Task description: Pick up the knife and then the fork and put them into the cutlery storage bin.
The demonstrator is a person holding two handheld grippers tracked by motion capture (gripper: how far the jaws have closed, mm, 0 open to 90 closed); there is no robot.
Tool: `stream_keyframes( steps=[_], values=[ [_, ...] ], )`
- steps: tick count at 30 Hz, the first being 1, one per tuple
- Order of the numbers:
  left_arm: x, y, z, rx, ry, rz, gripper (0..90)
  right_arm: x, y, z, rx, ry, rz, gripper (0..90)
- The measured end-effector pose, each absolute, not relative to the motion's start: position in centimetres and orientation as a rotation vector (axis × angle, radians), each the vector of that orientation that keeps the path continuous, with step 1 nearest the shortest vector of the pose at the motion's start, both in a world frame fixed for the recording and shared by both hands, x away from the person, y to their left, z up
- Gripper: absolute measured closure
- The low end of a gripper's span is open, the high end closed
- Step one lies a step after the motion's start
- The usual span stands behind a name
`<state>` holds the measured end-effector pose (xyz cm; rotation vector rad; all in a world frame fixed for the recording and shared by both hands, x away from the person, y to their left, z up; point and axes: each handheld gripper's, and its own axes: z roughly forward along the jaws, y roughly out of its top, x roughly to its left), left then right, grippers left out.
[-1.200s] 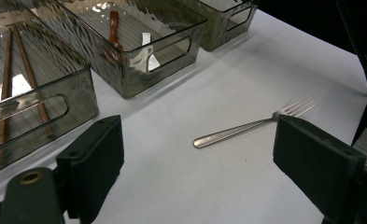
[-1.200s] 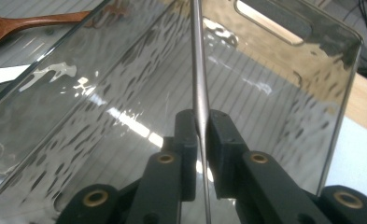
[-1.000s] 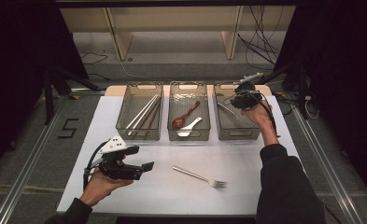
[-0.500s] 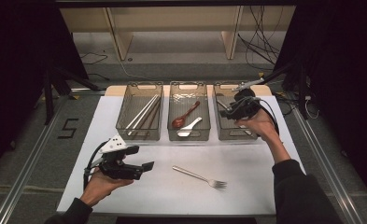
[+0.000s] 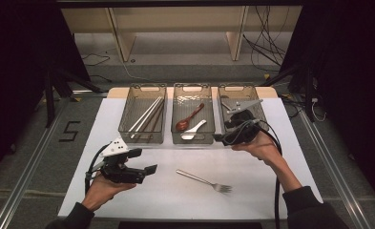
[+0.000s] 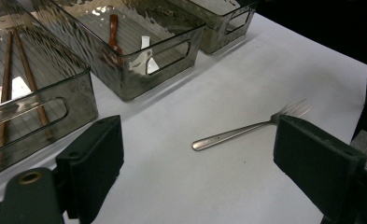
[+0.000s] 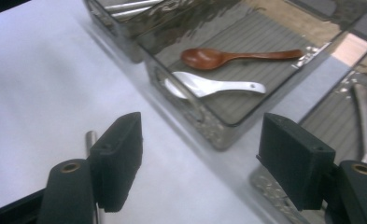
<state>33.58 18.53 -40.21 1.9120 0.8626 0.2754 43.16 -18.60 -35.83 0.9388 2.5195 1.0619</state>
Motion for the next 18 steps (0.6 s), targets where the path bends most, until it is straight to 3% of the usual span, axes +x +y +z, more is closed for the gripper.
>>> stream_keyframes(
  steps=[18],
  values=[
    [33.5,18.5,-40.2,1.904,0.849,0.281,15.7,40.5,-15.2,-37.4,0.792,2.694,0.933,28.0]
  ],
)
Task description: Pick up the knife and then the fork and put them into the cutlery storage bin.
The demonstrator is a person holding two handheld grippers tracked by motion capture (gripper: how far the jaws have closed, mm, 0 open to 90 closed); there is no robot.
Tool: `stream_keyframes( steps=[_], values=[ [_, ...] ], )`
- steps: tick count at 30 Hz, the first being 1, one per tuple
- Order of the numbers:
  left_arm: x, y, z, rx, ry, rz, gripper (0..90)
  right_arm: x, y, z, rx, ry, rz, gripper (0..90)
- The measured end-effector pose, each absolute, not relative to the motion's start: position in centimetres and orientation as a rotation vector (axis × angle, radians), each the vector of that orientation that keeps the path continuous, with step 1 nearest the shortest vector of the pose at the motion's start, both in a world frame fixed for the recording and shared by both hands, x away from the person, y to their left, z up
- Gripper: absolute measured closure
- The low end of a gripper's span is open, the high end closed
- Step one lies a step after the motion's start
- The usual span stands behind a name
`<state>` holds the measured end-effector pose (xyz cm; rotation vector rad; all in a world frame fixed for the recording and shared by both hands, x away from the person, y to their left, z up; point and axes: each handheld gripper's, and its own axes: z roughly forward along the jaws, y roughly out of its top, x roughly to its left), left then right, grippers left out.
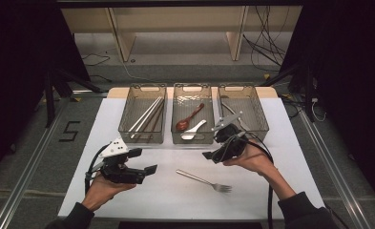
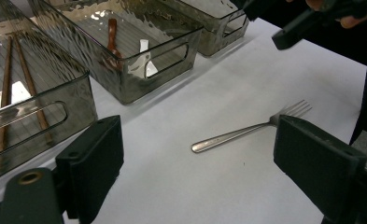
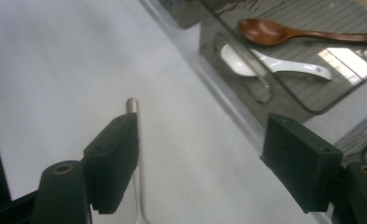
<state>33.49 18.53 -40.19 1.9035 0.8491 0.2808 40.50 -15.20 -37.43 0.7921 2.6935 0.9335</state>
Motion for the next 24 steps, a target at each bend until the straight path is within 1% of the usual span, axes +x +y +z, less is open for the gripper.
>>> stream_keyframes(
  steps=[10,24],
  values=[
    [33.4,18.5,-40.2,1.905,0.843,0.282,15.5,39.5,-13.6,-38.9,0.734,2.773,0.830,28.7],
    [33.4,18.6,-40.1,1.897,0.841,0.281,15.5,38.7,-12.4,-41.4,0.680,2.863,0.718,33.8]
  ],
)
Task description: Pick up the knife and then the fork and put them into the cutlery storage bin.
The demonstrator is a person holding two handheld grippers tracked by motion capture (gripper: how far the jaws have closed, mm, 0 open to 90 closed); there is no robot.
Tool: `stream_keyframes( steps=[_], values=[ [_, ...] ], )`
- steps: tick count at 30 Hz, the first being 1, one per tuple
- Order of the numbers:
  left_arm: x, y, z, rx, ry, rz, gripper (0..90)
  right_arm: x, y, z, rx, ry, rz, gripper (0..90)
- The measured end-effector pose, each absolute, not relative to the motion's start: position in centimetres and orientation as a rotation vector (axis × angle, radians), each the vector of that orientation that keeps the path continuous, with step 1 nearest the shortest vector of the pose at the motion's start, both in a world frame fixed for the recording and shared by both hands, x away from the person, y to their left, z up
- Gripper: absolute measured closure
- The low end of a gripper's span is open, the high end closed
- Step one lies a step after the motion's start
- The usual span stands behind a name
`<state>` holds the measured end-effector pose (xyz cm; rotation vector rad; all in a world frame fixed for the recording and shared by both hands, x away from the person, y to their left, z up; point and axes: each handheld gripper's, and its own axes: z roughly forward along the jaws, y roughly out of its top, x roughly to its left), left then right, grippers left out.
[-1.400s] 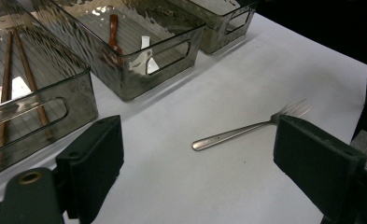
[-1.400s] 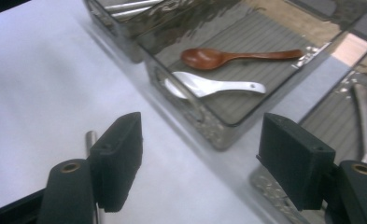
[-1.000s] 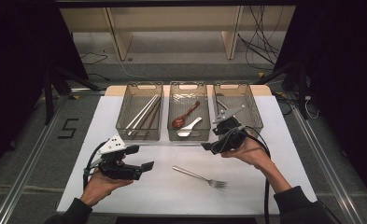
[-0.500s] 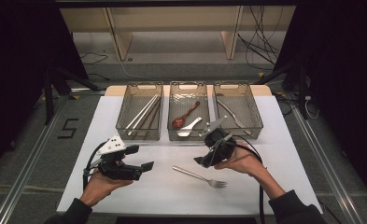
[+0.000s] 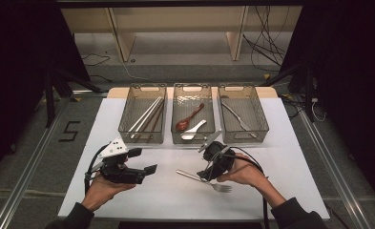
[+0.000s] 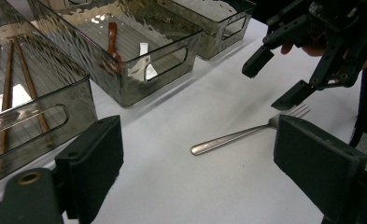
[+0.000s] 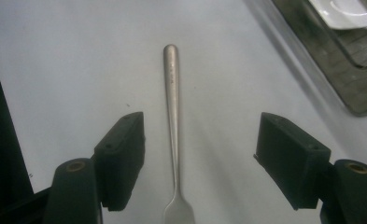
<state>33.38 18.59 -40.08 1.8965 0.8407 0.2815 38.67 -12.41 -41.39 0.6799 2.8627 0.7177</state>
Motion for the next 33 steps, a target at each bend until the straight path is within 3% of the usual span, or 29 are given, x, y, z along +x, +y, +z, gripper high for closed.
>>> stream_keyframes(
  steps=[33],
  values=[
    [33.5,18.6,-40.1,1.904,0.846,0.273,15.5,38.5,-11.7,-44.0,0.631,2.962,0.545,48.5]
  ],
)
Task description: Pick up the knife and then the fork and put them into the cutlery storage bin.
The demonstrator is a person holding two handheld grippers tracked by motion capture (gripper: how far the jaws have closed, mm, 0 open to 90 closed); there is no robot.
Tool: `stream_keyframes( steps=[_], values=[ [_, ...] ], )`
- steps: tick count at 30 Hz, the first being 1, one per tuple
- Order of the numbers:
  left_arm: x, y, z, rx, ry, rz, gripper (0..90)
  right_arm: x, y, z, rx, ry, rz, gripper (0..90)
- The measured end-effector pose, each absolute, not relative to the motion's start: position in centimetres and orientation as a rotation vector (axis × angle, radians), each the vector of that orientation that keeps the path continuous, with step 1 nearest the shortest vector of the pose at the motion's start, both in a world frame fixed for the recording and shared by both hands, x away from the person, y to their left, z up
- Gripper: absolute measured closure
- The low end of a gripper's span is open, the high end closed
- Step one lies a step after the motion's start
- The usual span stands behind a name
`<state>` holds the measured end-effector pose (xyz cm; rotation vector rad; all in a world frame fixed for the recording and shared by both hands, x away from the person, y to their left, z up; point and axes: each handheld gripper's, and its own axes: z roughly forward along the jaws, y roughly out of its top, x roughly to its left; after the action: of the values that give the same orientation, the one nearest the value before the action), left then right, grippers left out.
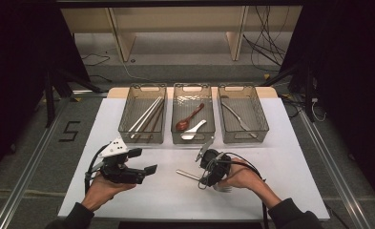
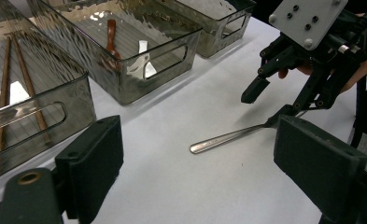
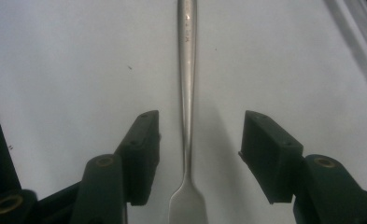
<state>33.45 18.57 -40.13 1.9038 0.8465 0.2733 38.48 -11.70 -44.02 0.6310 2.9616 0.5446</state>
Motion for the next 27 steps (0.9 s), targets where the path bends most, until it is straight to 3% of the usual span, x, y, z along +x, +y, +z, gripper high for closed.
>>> stream_keyframes(
  steps=[27],
  values=[
    [33.4,18.5,-40.1,1.904,0.843,0.271,15.5,38.3,-11.2,-45.8,0.519,3.023,0.408,70.9]
  ],
)
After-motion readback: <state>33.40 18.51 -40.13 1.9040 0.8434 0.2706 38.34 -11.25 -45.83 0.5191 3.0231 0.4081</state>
